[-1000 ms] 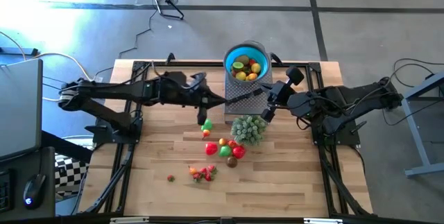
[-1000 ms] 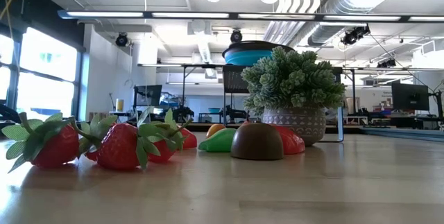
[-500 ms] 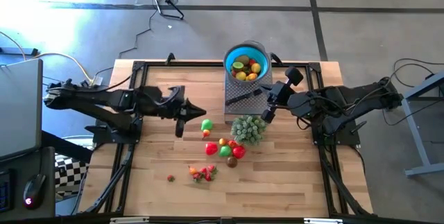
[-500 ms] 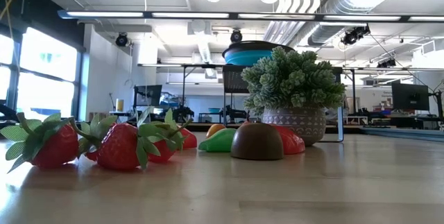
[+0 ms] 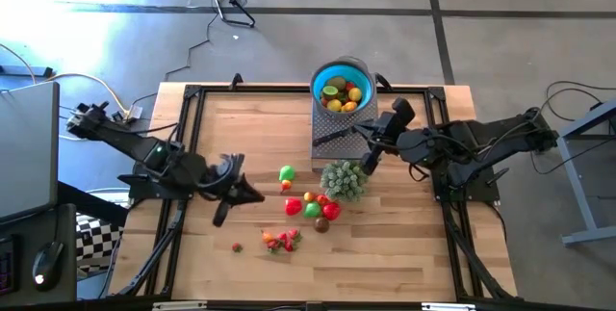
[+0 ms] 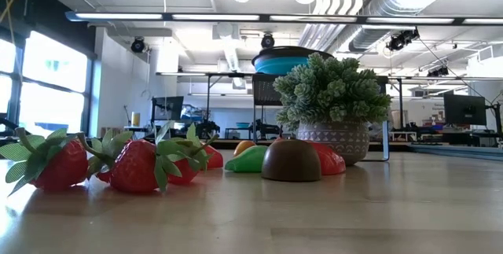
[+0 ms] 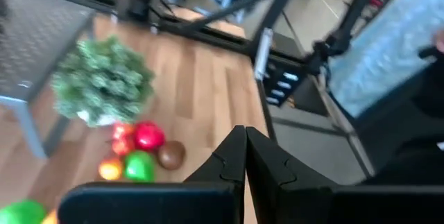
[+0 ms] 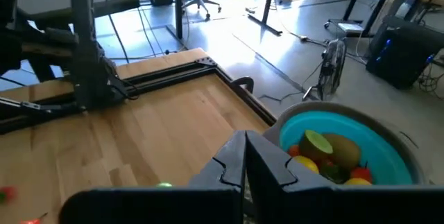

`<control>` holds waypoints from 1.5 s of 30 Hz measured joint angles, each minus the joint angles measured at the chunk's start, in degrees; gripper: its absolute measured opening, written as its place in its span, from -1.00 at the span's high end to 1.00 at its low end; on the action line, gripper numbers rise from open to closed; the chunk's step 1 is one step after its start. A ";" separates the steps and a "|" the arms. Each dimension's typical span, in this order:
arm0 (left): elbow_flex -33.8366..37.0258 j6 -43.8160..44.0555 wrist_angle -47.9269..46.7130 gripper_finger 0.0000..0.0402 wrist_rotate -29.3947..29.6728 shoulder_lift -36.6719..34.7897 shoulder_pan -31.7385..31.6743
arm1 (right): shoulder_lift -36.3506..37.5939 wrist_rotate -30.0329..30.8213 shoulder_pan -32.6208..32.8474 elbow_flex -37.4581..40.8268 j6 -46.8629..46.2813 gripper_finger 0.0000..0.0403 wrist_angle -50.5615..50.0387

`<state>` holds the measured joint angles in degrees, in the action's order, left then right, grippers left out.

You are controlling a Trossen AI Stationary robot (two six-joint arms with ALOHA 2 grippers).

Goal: Pick & Place Fruit
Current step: Put the orange pear into the blue strainer bowl

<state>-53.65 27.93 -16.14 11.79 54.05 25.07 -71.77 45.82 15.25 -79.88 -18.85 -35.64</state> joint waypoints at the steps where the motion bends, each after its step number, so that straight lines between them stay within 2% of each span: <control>1: 0.00 0.02 -0.05 0.98 -0.29 0.12 1.02 | 0.00 -0.12 0.02 0.00 0.00 0.98 -0.02; 8: 0.00 0.86 -0.74 0.98 -0.85 0.21 6.62 | 0.02 -6.64 0.02 0.00 -1.85 0.98 0.00; 13: 0.00 0.89 -0.78 0.98 -0.88 0.21 6.82 | 0.02 -12.42 0.02 0.00 -2.52 0.98 0.00; 27: -0.07 2.32 0.21 0.93 0.87 2.35 6.81 | 0.04 -16.20 0.02 0.00 -1.77 0.98 -0.35; 31: -0.07 3.06 -0.53 0.72 0.92 2.78 6.70 | 0.04 -16.15 0.02 0.00 -1.29 0.98 -0.44; 39: -0.07 3.90 -0.96 0.10 0.98 3.64 4.14 | 0.04 -16.20 0.02 0.00 -1.27 0.98 -0.46; 45: -0.07 3.80 -0.92 -0.28 0.93 3.62 2.38 | 0.04 -16.20 0.01 0.00 -1.27 0.98 -0.55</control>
<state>-53.71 31.74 -17.06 12.72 57.67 27.45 -71.72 29.63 15.25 -79.88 -20.12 -36.18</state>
